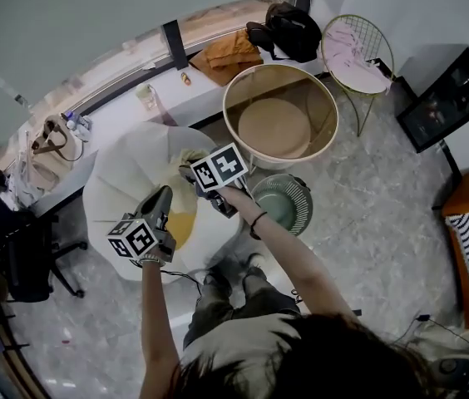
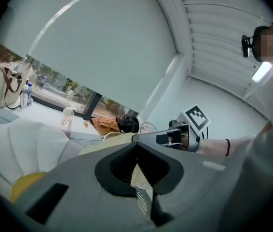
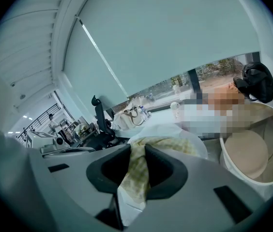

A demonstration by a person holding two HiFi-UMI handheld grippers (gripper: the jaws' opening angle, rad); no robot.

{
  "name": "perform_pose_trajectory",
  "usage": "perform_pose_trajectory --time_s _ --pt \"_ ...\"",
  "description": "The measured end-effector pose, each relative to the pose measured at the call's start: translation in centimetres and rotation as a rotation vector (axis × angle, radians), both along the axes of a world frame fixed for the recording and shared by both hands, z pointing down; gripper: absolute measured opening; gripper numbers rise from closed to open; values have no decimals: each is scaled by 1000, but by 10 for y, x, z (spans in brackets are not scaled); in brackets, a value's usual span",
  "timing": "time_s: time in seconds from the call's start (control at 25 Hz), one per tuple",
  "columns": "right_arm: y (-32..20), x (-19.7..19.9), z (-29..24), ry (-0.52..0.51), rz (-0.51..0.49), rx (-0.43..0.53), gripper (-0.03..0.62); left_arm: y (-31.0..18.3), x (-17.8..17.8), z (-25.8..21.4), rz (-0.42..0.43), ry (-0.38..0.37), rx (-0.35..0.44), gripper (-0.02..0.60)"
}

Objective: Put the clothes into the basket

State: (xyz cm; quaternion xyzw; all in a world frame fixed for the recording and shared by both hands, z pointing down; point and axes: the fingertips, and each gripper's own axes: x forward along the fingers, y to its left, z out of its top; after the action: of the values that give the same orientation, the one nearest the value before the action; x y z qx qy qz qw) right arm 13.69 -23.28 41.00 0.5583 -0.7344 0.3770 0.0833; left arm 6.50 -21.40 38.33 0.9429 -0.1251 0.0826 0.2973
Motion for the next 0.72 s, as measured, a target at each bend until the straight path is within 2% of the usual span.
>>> perform_pose_trajectory --time_s 0.72 --pt "74 97 5 -13 130 -8 87 64 101 2 133 18 2 11"
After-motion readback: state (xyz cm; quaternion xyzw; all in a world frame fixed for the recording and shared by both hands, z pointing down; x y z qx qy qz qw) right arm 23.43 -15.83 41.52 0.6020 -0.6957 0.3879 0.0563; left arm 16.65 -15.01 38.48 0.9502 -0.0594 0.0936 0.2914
